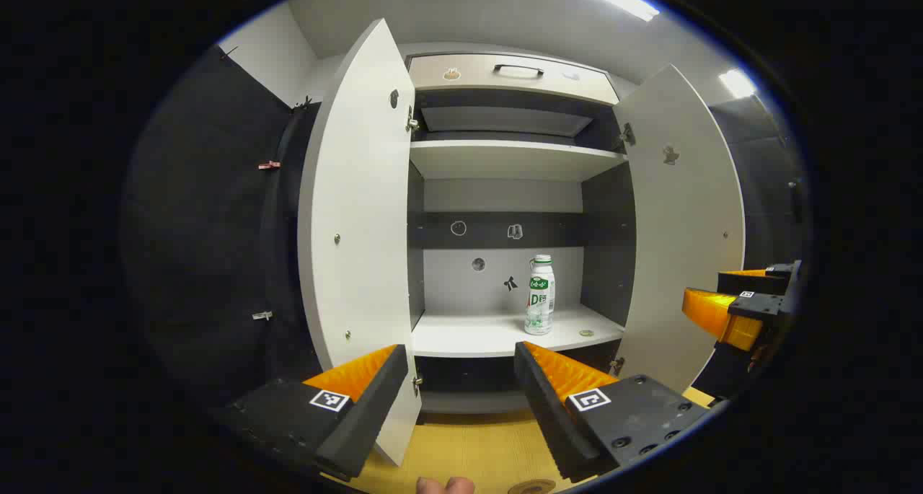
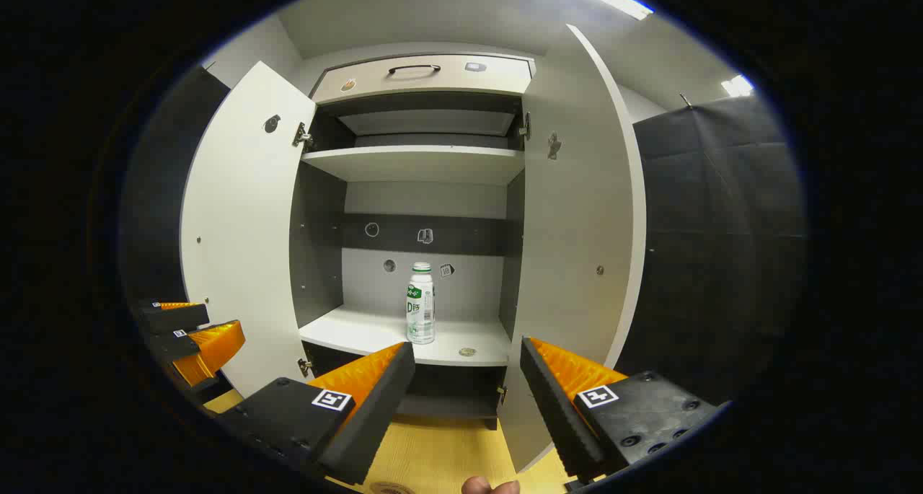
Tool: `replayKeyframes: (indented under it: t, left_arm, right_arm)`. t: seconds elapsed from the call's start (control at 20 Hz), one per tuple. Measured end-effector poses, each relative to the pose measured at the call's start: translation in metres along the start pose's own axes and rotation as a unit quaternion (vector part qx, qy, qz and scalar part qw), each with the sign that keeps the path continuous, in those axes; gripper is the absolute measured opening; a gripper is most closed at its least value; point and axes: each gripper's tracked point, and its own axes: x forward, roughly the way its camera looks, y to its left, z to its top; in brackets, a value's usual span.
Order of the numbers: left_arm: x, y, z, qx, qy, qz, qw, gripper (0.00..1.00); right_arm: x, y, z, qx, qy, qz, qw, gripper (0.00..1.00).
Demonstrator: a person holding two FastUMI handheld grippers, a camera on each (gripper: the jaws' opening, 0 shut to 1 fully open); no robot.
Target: Grasp the bottle in the cabinet with the left hand and place it on the coaster, then close the right door with the right hand and the left door with the left hand.
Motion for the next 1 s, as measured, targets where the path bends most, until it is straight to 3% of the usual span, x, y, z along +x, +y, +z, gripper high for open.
replayKeyframes:
  t: [1.0]
  left_arm:
    - [0.007, 0.0, 0.007, 0.008, -0.009, 0.0, 1.0, 0.95]
  right_arm:
    - [-0.003, 0.005, 0.013, -0.004, -0.018, -0.003, 1.0, 0.97]
